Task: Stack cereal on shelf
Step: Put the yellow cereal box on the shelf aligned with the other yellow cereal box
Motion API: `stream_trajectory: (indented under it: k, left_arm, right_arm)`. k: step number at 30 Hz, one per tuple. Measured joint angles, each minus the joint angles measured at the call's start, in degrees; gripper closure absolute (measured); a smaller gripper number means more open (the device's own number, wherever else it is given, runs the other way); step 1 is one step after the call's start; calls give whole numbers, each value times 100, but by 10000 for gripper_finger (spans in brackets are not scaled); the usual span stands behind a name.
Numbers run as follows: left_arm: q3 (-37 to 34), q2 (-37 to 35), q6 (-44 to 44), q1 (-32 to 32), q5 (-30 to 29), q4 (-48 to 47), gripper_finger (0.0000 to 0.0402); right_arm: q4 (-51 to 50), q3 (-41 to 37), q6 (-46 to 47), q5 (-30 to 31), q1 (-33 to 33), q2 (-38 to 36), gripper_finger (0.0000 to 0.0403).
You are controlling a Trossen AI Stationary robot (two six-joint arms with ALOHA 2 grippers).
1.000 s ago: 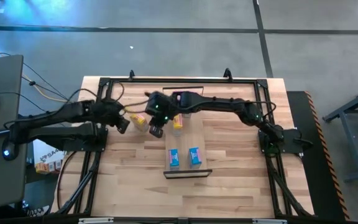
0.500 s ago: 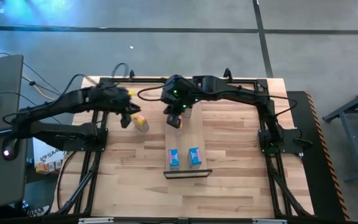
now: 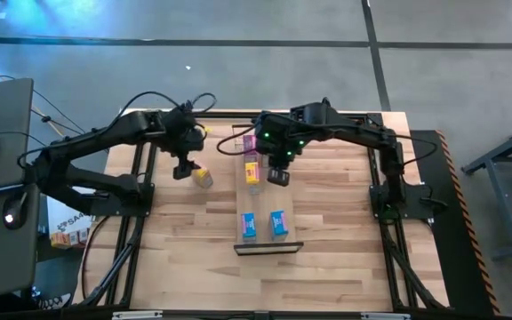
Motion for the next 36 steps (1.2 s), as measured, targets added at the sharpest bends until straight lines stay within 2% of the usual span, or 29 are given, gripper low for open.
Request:
stream_trajectory:
  k: [3,6,10,15,21,26,36]
  left_arm:
    - [29,85,463,-4,211,-135,98]
    - [28,25,736,1,440,-134,99]
    - [29,-85,1376,11,318,-147,101]
    - [-203,-77,2248,-17,-15,-144,101]
    - [-480,15,2792,-34,41,-32,101]
    - [-688,181,3057,-34,-2,124,101]
    - [-698,847,3167,-39,-200,192,102]
  right_arm:
    - [-485,-8,-43,22,45,-128,403]
    - [-341,-454,-57,53,139,-531,403]
    - [383,-2014,212,42,205,-1535,403]
    - [2133,-4169,1133,-113,172,-2996,403]
    - [3776,-5855,2088,-198,177,-4148,403]
    - [4221,-6437,2452,-219,186,-4490,403]
    - [4407,-6451,2407,-216,236,-4506,403]
